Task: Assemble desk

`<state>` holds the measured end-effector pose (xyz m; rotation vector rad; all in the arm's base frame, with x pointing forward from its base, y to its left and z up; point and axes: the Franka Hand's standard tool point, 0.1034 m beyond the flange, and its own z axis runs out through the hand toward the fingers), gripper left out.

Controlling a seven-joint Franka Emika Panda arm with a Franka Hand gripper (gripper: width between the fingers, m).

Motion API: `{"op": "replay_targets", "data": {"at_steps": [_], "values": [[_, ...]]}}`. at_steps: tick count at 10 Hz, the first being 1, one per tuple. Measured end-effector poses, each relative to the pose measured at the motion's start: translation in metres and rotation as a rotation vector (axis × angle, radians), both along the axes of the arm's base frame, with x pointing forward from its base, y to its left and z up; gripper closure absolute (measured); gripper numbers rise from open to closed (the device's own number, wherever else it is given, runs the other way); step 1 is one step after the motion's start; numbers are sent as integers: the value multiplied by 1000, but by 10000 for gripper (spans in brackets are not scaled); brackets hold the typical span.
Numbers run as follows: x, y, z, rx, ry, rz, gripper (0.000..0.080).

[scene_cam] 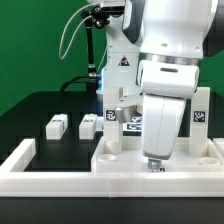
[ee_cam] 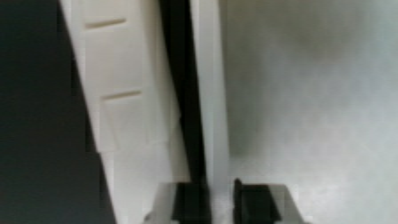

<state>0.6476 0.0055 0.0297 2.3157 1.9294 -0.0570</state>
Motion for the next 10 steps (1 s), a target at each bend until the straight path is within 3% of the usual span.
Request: {"op": "replay_targets", "data": {"at_steps": [1,2,3,4,5,6,7,10], "values": [[0,0,0,0,0,0,690],[0,-1,0,0,0,-1,554],[0,-1,0,0,0,-1,554],[0,-1,0,0,0,-2,371],[0,-1,0,0,0,-2,240],[0,-2,0,0,0,-2,240],[0,-2,0,0,0,-3,168],[0,-3,0,0,0,-4,151]]}}
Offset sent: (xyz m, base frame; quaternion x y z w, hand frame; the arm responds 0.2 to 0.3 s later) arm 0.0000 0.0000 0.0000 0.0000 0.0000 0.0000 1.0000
